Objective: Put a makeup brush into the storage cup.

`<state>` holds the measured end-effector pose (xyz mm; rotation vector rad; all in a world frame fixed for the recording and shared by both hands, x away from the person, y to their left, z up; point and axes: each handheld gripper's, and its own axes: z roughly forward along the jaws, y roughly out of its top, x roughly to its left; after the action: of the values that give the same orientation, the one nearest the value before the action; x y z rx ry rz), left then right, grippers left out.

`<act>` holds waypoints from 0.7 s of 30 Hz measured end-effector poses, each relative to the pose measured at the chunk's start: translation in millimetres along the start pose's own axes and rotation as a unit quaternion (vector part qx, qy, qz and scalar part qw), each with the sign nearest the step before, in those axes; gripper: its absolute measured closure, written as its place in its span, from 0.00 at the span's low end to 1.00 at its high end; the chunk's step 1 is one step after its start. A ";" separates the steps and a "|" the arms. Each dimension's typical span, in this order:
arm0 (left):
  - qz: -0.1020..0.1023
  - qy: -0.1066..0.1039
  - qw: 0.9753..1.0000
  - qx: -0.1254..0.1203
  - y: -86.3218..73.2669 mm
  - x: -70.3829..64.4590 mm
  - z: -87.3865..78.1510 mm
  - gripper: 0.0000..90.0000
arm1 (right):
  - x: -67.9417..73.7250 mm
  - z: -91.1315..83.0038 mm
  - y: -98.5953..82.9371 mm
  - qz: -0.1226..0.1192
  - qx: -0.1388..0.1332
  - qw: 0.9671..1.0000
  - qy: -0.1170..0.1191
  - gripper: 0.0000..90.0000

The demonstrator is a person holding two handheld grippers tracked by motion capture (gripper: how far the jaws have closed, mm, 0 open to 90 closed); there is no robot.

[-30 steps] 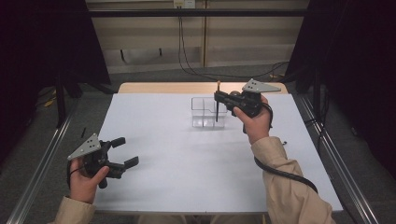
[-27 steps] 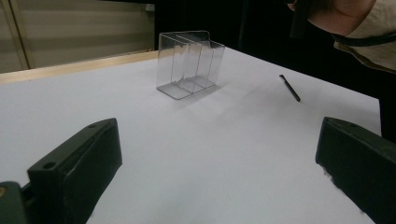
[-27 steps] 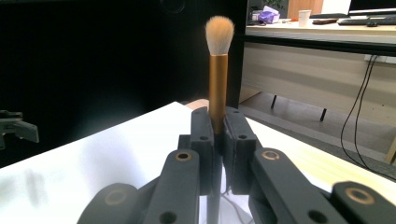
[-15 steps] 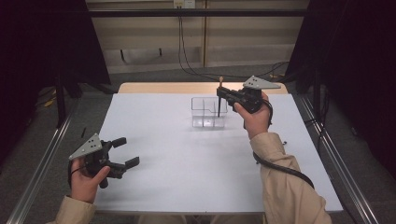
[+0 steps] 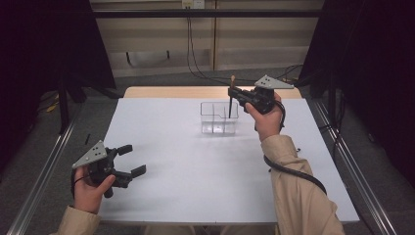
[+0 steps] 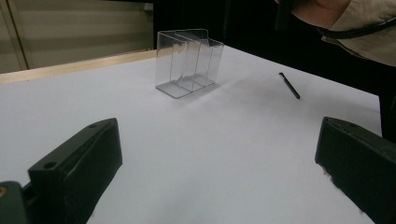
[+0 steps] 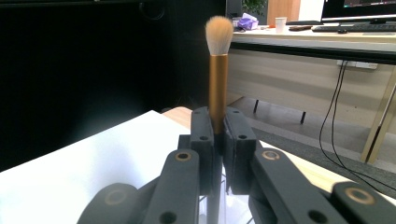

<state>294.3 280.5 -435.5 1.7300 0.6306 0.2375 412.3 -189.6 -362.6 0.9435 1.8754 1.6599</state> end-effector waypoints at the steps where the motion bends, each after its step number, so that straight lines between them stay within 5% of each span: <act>1: 0.000 0.000 1.000 0.000 -0.1 0.1 0.0 0.01 | 0.0 0.0 0.0 0.000 0.000 1.000 0.000 0.93; 21: -0.001 -0.005 1.000 -0.001 -1.3 1.0 2.5 0.01 | -10.5 7.0 6.3 0.004 -0.001 1.000 -0.026 0.93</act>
<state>296.0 279.1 -437.5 1.7271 0.6244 0.2271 425.5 -192.6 -358.6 0.9844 1.8373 1.6263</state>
